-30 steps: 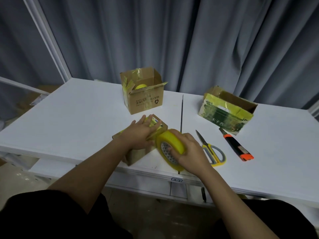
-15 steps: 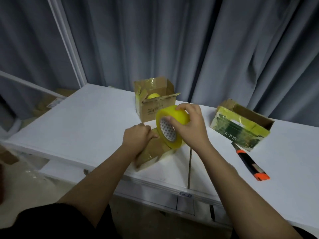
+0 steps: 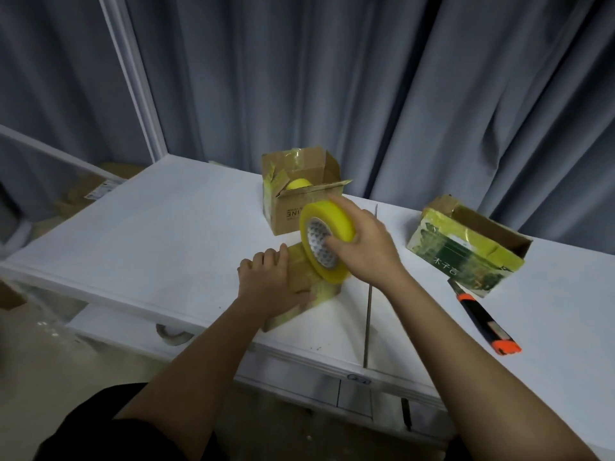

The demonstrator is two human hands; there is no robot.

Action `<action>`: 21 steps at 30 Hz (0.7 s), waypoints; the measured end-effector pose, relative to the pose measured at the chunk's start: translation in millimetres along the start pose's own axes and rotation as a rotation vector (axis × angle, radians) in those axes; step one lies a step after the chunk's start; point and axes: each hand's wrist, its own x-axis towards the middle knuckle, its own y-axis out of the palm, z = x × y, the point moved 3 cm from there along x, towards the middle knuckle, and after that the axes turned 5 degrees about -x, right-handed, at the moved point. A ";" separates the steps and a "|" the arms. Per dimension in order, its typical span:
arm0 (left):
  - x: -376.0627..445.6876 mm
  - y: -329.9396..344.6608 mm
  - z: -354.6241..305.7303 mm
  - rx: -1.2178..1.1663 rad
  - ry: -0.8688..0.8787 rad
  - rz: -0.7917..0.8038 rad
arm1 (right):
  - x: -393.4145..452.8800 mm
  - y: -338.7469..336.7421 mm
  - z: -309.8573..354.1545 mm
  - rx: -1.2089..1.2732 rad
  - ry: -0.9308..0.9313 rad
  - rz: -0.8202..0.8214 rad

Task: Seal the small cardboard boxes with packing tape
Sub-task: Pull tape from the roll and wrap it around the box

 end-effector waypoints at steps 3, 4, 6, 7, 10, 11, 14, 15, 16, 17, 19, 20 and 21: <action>0.1 -1.5 -1.2 0.004 -0.015 0.016 | -27.3 -24.4 -9.4 0.022 0.031 -0.035; 0.3 -0.9 -1.5 0.002 -0.013 0.034 | -38.9 -27.2 -15.4 -0.004 0.042 -0.005; 2.3 -0.4 -1.6 -0.025 -0.014 0.071 | -59.6 -22.3 -27.2 -0.061 0.055 0.079; 3.0 -0.2 -1.4 -0.035 -0.018 0.091 | -67.3 -16.4 -32.0 -0.066 0.068 0.118; 4.6 -1.2 -1.7 -0.049 -0.018 0.129 | -78.4 -2.5 -42.7 -0.023 0.114 0.157; 5.1 -1.5 -1.7 -0.051 -0.014 0.135 | -78.5 -0.8 -45.5 -0.019 0.120 0.150; 5.5 -3.1 -2.1 -0.058 -0.008 0.164 | -77.3 3.3 -51.2 -0.035 0.119 0.143; 5.6 -4.7 -2.4 -0.053 -0.008 0.169 | -77.4 4.9 -51.9 -0.036 0.113 0.145; 5.9 -6.7 -2.7 -0.043 -0.005 0.171 | -77.7 6.3 -52.1 -0.035 0.107 0.147; 5.9 -9.2 -3.4 -0.030 0.002 0.173 | -77.4 7.0 -52.1 -0.038 0.099 0.149; 6.0 -14.1 -6.7 -0.017 0.037 0.210 | -76.5 7.8 -53.3 -0.047 0.084 0.150; 6.7 -15.7 -9.8 -0.020 0.057 0.249 | -77.2 8.1 -54.8 -0.047 0.080 0.149; 8.3 -16.9 -13.2 -0.018 0.075 0.293 | -78.4 8.1 -56.4 -0.045 0.076 0.147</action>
